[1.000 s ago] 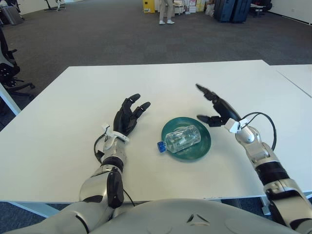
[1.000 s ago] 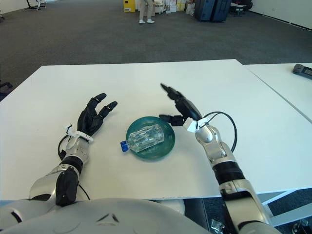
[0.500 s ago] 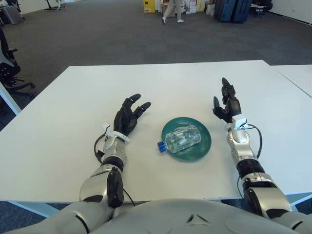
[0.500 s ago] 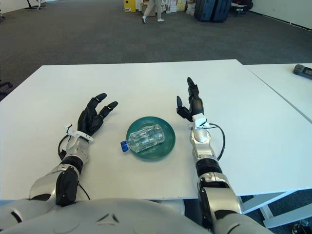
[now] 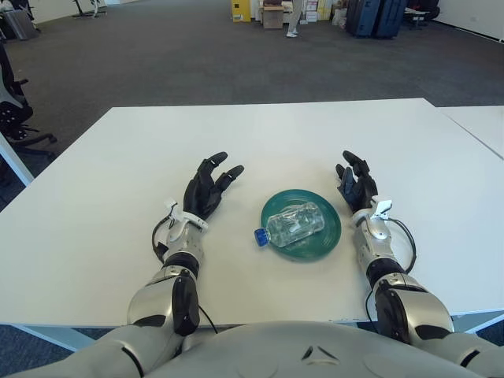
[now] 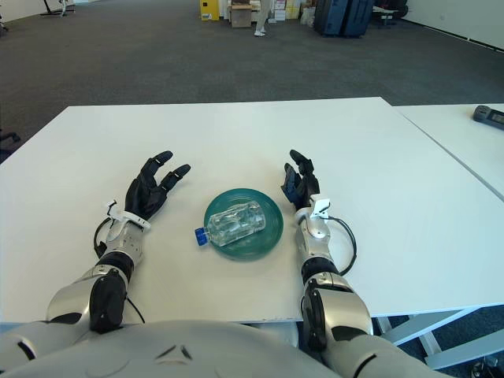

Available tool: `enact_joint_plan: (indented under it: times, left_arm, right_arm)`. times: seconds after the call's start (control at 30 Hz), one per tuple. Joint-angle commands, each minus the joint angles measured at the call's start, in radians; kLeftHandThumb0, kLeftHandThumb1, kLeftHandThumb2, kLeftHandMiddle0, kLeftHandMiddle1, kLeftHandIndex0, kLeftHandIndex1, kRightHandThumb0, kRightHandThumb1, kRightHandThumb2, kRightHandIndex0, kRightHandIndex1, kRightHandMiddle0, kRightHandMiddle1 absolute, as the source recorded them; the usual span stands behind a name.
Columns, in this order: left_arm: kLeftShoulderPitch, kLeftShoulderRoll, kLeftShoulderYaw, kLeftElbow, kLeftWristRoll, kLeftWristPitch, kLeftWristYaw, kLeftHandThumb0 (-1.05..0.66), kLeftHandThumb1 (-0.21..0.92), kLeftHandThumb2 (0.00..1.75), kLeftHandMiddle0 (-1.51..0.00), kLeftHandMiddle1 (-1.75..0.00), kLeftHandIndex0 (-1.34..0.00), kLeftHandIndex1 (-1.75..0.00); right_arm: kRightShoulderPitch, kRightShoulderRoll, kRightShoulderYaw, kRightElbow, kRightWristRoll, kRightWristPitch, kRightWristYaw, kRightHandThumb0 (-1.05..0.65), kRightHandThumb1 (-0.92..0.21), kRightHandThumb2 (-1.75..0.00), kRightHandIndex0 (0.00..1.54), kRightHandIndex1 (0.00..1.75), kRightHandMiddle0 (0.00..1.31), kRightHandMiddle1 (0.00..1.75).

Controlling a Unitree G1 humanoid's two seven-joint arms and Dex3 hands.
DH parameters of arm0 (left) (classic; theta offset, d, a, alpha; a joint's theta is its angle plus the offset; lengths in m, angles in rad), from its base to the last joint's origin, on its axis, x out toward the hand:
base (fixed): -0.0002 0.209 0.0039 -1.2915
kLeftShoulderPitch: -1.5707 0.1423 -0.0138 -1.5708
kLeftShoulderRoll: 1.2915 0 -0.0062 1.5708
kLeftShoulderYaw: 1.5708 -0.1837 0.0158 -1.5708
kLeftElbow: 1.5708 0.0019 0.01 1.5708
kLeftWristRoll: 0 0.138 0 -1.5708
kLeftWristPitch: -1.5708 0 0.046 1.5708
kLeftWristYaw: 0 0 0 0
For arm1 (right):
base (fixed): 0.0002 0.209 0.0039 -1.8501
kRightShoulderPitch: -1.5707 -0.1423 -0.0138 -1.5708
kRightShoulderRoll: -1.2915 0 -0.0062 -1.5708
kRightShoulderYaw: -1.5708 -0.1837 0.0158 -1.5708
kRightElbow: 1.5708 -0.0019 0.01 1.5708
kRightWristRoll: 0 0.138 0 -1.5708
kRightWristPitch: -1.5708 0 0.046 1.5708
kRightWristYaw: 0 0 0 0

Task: Put the bottle into the plate.

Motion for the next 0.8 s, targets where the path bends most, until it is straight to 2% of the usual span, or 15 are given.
enact_joint_plan:
  times: [0.0,0.37,0.77]
  left_arm:
    - [0.058,0.006,0.013,0.038,-0.007,0.021,0.000,-0.85,0.92,0.93,-0.54,-0.64,-0.19,-1.12]
    - [0.061,0.003,0.016,0.033,-0.012,0.022,-0.004,-0.85,0.92,0.93,-0.55,-0.65,-0.20,-1.13]
    - [0.057,0.005,0.019,0.034,-0.012,0.025,-0.003,-0.85,0.92,0.93,-0.56,-0.67,-0.21,-1.14]
  right_arm:
    - [0.043,0.017,-0.006,0.095,-0.009,0.045,-0.002,-0.74,-0.92,-0.86,0.44,0.13,0.00,0.90]
    - [0.053,0.019,0.022,0.131,-0.088,0.058,-0.111,-0.68,-0.92,-0.87,0.43,0.11,0.00,0.85]
    - [0.063,0.007,0.042,0.128,-0.126,0.063,-0.145,-0.71,-0.92,-0.91,0.43,0.11,0.00,0.86]
